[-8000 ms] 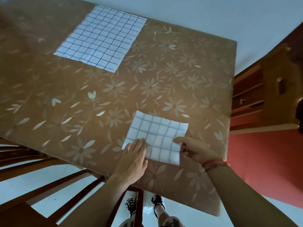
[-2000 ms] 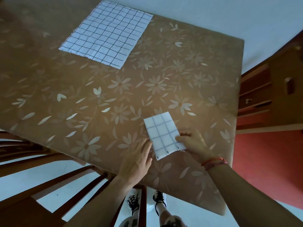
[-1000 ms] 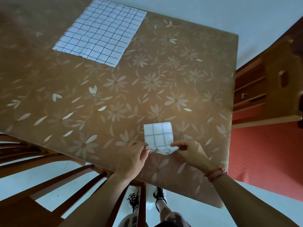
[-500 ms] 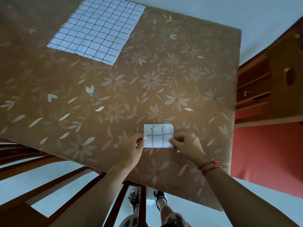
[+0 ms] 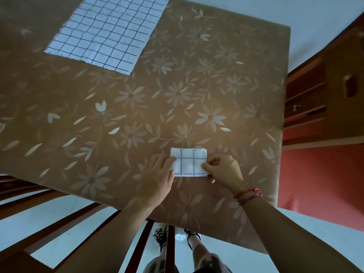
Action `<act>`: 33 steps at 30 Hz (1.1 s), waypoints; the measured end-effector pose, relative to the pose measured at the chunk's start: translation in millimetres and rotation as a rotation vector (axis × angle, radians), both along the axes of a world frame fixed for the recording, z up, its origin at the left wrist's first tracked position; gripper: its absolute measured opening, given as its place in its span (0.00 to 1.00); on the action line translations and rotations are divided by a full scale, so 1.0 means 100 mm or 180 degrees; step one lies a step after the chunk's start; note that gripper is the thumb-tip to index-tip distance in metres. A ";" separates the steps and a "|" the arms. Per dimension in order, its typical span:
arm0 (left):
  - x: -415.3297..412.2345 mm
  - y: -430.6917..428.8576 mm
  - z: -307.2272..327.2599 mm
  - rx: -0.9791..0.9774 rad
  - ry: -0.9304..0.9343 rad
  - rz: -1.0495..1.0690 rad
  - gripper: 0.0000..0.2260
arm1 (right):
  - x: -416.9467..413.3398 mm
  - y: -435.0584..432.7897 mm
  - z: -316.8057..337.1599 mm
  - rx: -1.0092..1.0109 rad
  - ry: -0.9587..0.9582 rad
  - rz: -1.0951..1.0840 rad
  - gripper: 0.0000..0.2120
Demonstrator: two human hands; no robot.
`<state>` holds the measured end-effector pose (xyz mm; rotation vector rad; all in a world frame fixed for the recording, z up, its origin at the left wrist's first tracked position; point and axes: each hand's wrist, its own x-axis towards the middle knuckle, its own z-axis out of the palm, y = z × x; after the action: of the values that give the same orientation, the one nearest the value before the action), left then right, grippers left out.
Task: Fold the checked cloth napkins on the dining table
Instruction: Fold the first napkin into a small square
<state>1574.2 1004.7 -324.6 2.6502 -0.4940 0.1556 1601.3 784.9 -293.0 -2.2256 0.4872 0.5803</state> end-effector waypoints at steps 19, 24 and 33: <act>0.04 0.05 -0.24 0.1007 0.0666 -0.0372 0.24 | -0.21 0.57 -0.32 -0.1189 -0.1719 0.1990 0.27; 0.03 0.08 -0.26 0.1055 0.0644 -0.0439 0.27 | -0.25 0.59 -0.54 -0.1391 -0.1517 0.2331 0.29; 0.03 0.10 -0.22 0.1043 0.0841 -0.0441 0.24 | -0.26 0.01 -0.48 -0.1867 -0.1332 0.2434 0.30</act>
<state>1577.4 1014.7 -346.2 2.8774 -0.6570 -0.3420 1574.8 786.1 -340.9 -2.9930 -0.5090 0.3349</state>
